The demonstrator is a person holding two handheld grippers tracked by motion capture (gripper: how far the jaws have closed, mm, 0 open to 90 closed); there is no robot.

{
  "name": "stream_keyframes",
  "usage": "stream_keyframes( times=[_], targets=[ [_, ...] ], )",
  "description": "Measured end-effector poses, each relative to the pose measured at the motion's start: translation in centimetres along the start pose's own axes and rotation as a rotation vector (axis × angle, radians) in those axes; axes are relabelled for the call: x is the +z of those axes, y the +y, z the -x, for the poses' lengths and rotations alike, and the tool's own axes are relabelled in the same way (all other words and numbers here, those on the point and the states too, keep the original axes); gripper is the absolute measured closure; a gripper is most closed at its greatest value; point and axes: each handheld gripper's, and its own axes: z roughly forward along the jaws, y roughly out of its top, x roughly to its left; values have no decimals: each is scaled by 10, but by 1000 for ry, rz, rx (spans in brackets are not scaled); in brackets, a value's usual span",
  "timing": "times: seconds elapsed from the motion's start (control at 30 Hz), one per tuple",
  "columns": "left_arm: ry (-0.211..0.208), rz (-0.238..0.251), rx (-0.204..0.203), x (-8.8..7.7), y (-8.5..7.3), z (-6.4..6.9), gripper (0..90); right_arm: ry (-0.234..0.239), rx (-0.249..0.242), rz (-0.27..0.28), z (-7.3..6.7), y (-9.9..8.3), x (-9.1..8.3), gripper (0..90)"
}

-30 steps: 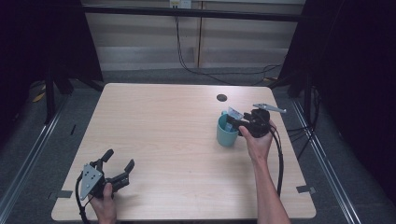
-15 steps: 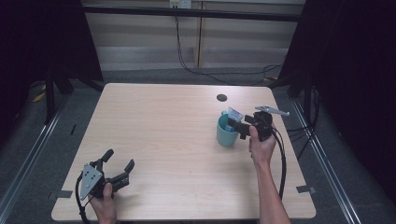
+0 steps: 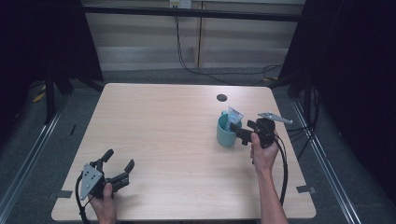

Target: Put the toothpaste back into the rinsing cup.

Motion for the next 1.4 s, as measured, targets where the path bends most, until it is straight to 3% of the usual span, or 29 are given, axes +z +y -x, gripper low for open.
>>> stream_keyframes(
  times=[0.63, 0.87, 1.17, 1.4],
  targets=[
    [0, 0, 0, 0, 0, 0, 158, -48, -35, 0, -5, -31, -13, 141],
    [0, 0, 0, 0, 0, 0, 158, -67, -22, -2, -5, -47, -18, 141],
    [2, 1, 2, 0, 0, 0, 158, -49, -5, 20, -7, -70, -24, 142],
    [2, 1, 2, 0, 0, 0, 158, -49, -24, 26, -12, -86, -27, 142]
  ],
)
